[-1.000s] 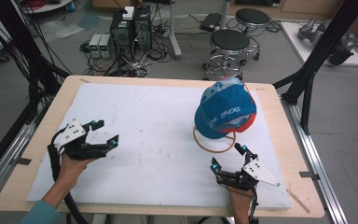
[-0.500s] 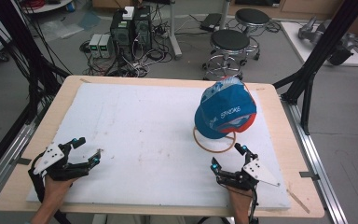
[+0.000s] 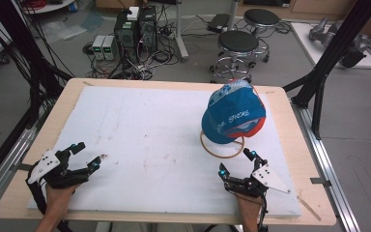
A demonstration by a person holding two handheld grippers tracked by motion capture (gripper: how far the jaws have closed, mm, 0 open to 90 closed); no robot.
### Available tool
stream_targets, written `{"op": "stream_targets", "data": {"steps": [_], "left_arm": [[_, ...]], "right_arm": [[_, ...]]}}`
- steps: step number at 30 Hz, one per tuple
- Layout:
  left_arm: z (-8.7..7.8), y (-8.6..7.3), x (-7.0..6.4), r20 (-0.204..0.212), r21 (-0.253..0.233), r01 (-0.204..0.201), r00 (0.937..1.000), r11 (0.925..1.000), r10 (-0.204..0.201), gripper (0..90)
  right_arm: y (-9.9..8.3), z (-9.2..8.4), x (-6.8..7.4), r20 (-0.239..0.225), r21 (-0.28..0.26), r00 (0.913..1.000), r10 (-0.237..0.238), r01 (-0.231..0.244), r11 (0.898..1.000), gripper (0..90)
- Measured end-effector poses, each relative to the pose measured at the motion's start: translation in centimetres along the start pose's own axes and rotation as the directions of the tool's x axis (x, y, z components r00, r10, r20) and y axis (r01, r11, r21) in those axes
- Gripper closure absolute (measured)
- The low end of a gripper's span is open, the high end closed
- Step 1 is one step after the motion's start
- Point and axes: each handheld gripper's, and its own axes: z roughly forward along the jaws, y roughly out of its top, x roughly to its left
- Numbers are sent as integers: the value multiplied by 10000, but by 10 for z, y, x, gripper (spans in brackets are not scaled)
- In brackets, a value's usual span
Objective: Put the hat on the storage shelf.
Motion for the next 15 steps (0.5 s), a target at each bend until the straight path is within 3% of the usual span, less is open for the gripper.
{"op": "stream_targets", "data": {"steps": [15], "left_arm": [[-1,0,0,5,-80,-24,10000,10000,24,164]], "right_arm": [[0,0,0,5,-1,10000,-22,22,10000,11]]}}
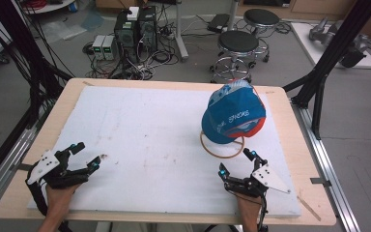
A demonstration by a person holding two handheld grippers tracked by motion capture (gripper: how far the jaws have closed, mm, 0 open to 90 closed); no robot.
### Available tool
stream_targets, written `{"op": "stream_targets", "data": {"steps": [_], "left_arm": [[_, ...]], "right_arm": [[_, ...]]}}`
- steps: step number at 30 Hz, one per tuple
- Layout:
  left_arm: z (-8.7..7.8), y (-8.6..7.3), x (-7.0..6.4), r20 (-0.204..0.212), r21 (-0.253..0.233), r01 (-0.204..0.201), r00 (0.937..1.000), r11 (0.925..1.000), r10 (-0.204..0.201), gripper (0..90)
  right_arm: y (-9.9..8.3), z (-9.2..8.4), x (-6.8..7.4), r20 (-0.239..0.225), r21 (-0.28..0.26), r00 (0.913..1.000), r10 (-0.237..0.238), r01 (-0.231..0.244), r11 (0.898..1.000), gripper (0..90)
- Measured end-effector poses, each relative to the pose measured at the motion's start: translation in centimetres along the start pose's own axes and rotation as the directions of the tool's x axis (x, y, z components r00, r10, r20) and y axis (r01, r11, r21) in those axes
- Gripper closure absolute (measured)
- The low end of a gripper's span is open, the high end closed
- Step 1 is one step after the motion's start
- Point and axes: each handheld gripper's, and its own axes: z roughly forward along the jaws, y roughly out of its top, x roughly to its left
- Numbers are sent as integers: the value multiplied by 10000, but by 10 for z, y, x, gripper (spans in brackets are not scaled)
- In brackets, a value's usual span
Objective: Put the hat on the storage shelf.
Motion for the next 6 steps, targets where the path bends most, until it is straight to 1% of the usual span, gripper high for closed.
{"op": "stream_targets", "data": {"steps": [3,6], "left_arm": [[0,0,0,-12,-35,66,10000,10000,-66,164],[-1,0,0,15,-49,41,10000,10000,-41,164]], "right_arm": [[0,0,0,15,18,10000,7,-7,10000,11],[0,0,0,12,-1,10000,-30,30,10000,11]]}}
